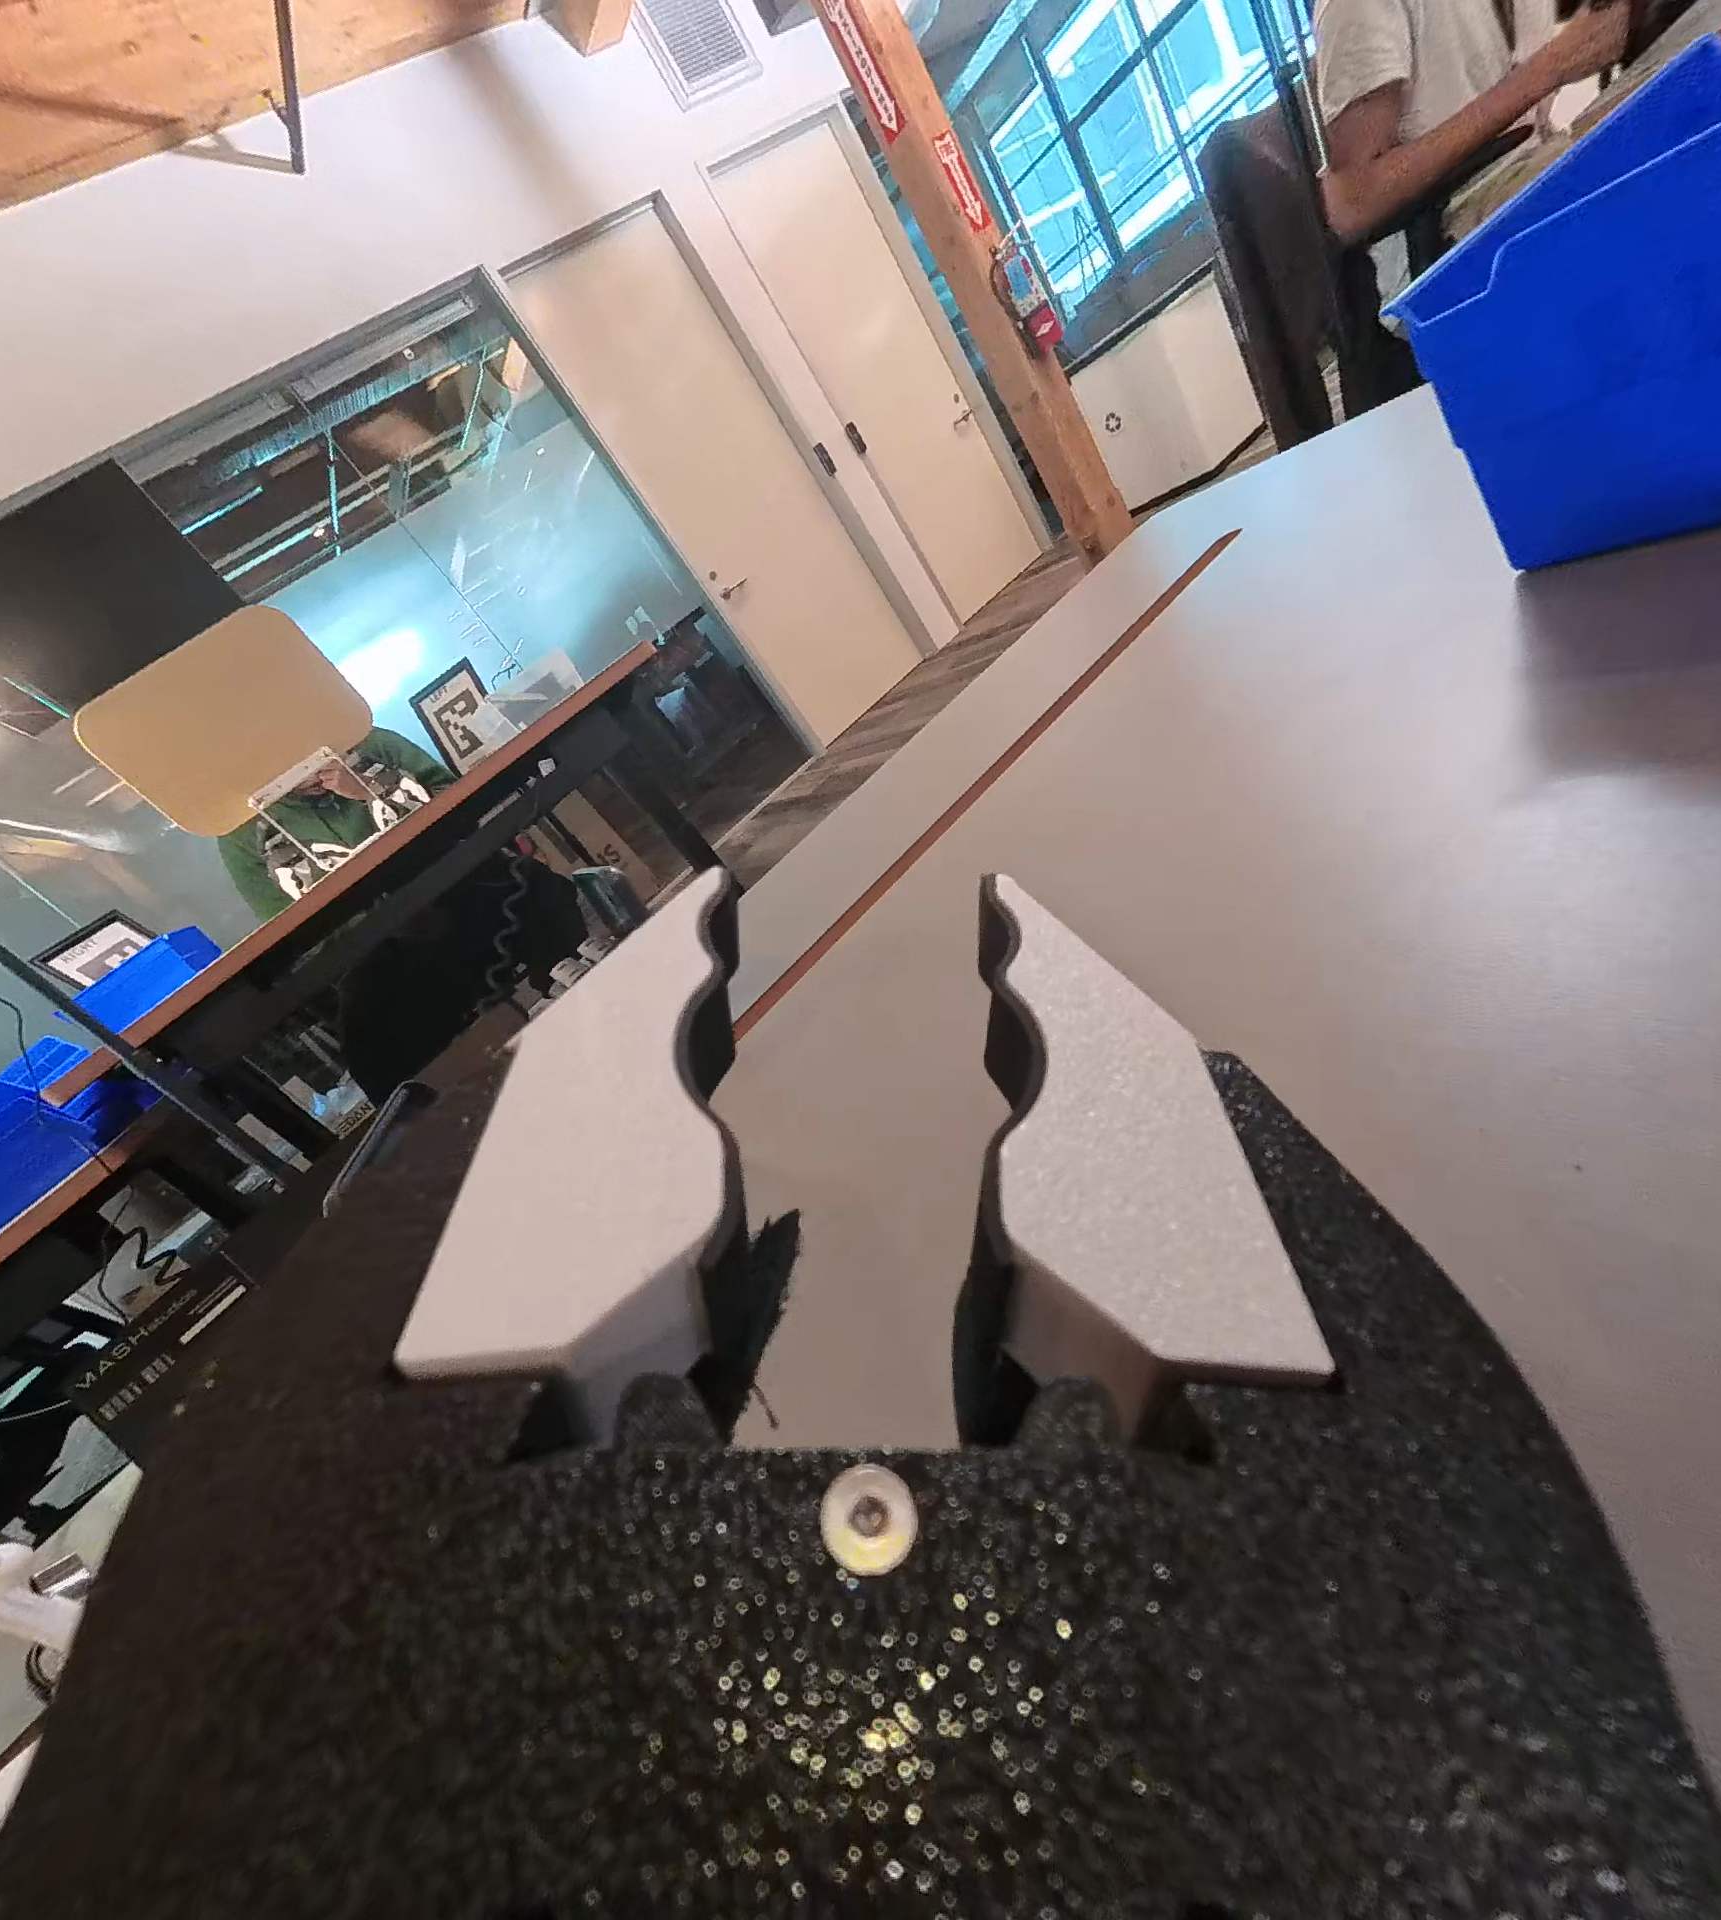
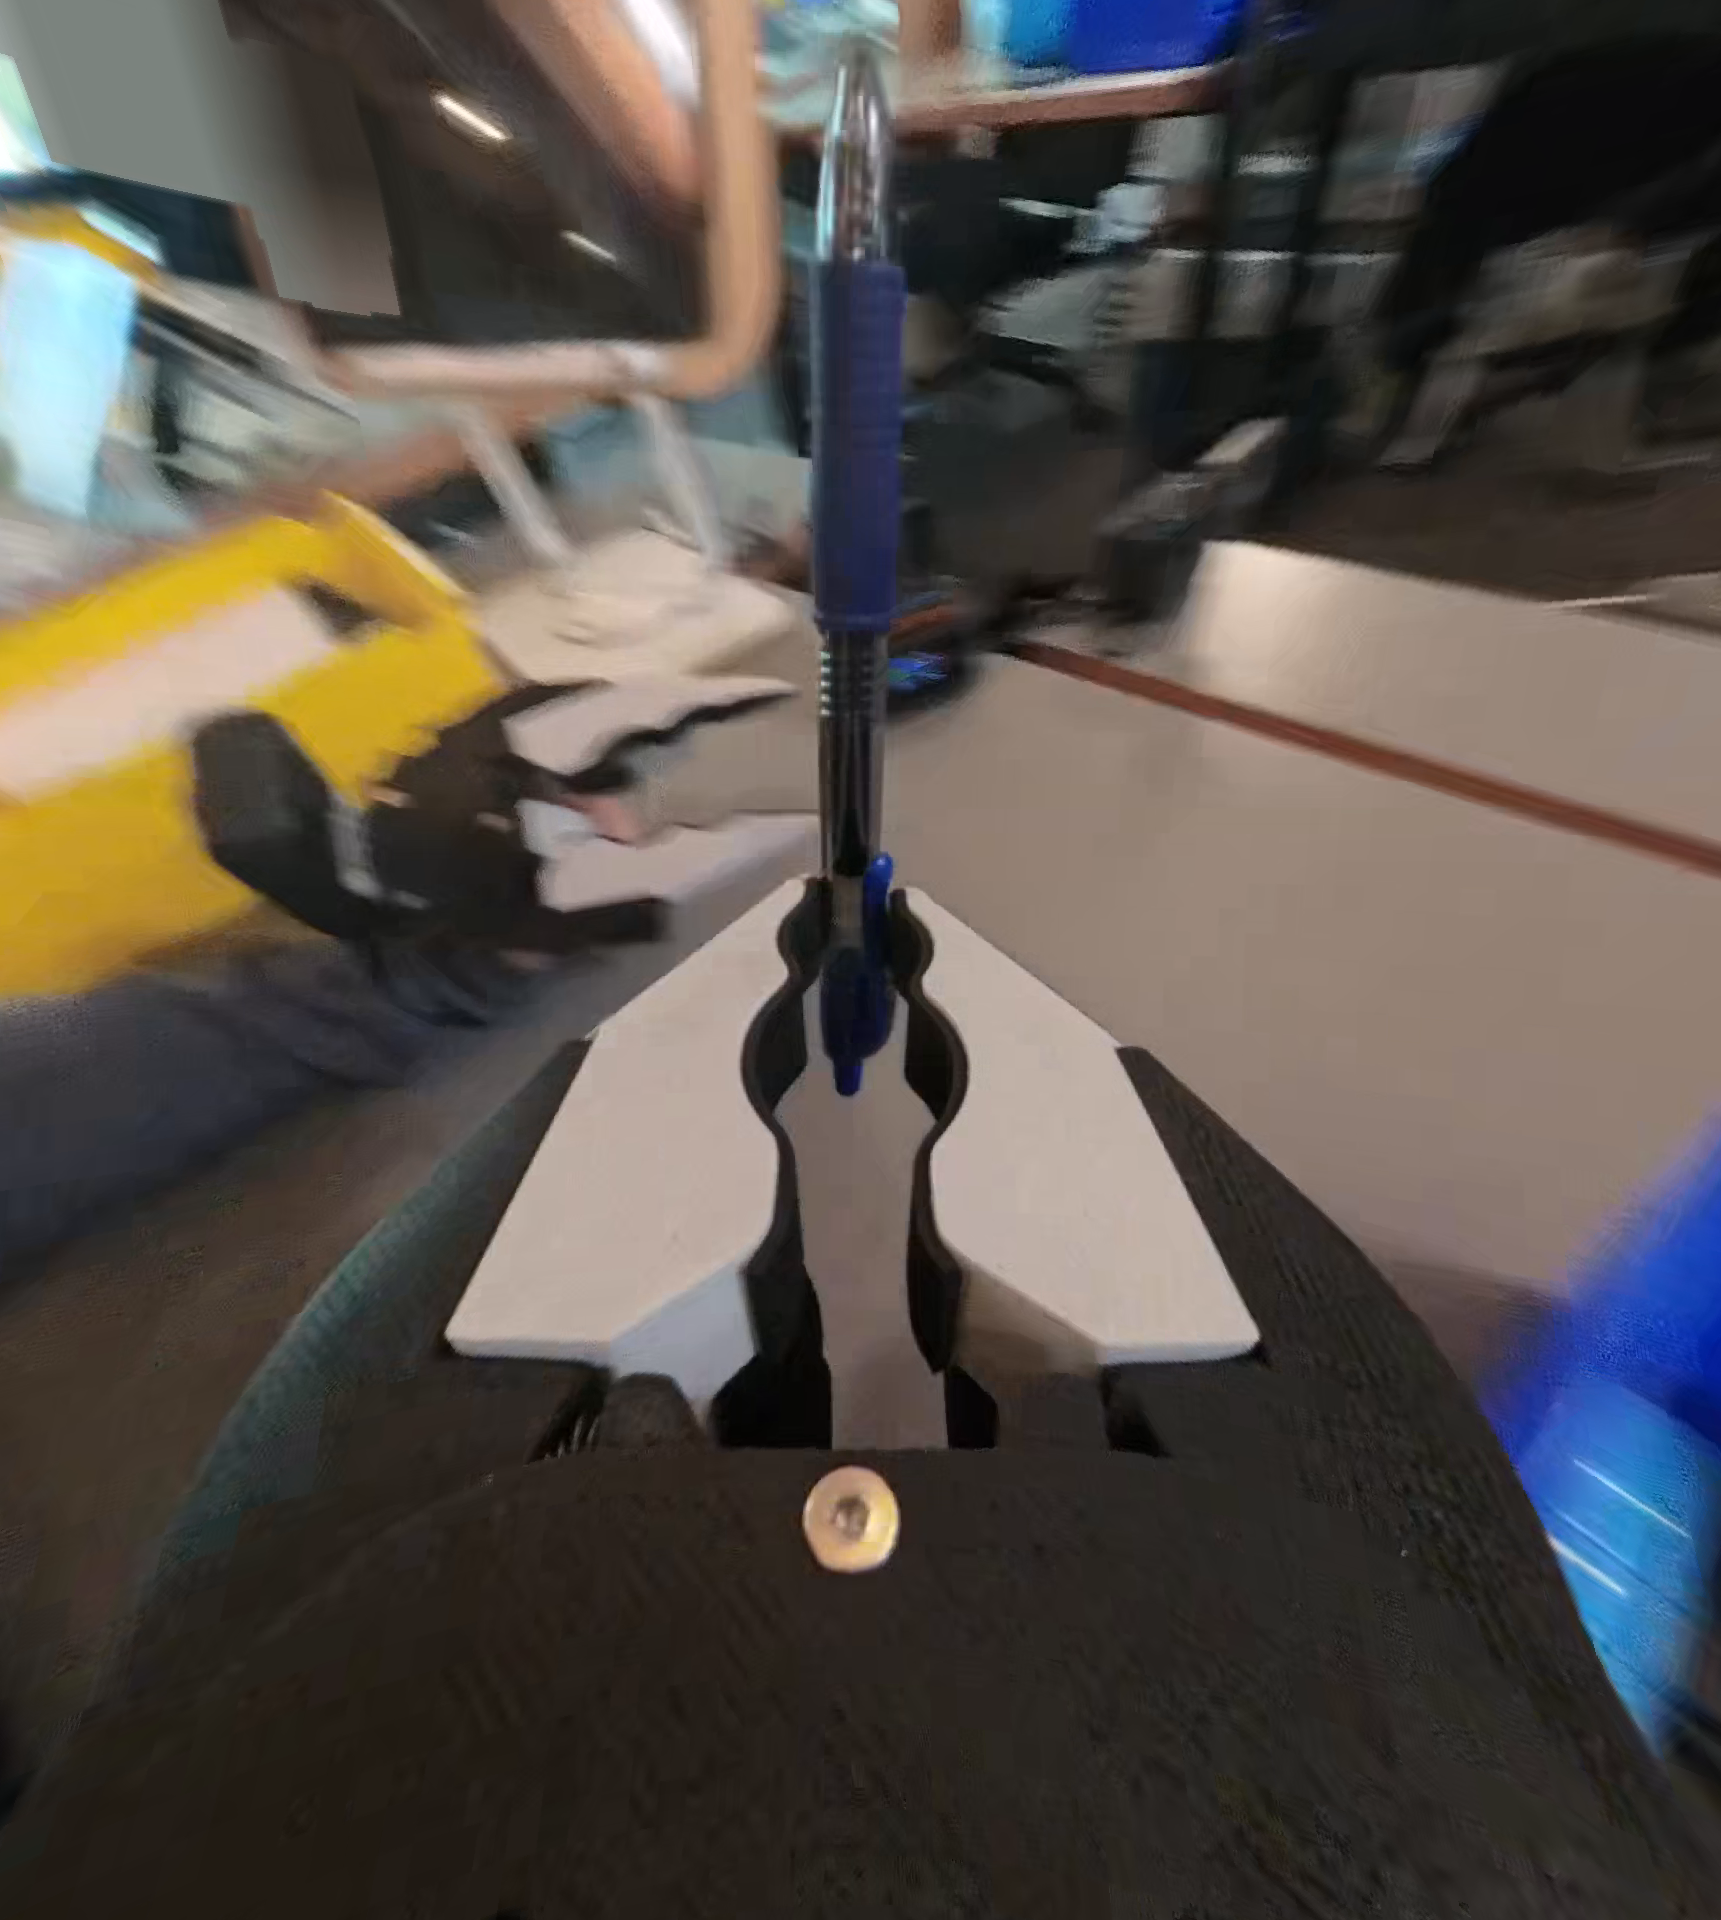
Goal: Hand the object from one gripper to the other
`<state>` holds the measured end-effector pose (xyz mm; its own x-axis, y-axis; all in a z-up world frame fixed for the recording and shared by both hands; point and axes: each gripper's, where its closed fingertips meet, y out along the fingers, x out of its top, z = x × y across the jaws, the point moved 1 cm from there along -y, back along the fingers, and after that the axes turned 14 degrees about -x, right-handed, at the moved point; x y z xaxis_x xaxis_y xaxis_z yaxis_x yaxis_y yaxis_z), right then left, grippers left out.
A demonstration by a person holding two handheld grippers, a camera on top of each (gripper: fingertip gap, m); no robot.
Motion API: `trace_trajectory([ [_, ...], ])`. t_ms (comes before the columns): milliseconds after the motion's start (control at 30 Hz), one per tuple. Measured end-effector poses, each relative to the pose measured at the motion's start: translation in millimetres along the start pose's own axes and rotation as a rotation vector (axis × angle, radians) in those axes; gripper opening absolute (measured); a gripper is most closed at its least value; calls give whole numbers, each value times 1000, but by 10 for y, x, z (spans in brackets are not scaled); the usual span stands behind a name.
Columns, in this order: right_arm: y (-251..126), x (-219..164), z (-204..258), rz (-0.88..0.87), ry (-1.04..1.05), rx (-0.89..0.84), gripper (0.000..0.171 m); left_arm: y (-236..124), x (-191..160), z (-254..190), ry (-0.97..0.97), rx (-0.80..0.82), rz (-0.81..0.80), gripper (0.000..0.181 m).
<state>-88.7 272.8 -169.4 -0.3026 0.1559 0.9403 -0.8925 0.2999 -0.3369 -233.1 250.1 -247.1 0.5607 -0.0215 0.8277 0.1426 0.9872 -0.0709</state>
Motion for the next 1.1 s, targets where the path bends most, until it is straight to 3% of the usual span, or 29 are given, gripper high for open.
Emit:
trace_trajectory([
  [67,-355,40,-420,55,-99,-256,10,6,4,-14,5,-8,-2,42],
  [167,-932,-137,-1114,189,-84,-614,10,12,13,-26,15,-13,-4,40],
  [233,-1210,-383,-1398,279,-12,-737,10,20,14,-35,16,-20,-6,38],
  [400,-1464,-993,-1686,487,43,-867,11,23,21,-39,11,-27,-12,36],
  [500,-1409,-1157,-1679,533,52,-848,12,28,17,-43,11,-31,-11,36],
  [600,-1413,-1127,-1684,542,6,-900,27,31,15,-48,12,-35,-10,35],
  [667,-1281,-835,-1532,408,-46,-874,35,33,13,-50,14,-36,-7,34],
  [833,-551,88,-698,-150,-306,-685,40,24,25,-48,12,-34,-14,34],
  [1000,334,193,-226,-502,-273,-597,58,16,22,-31,-2,-33,-23,35],
  [1100,732,89,-186,-586,-323,-637,69,6,30,12,11,-4,-32,46],
])
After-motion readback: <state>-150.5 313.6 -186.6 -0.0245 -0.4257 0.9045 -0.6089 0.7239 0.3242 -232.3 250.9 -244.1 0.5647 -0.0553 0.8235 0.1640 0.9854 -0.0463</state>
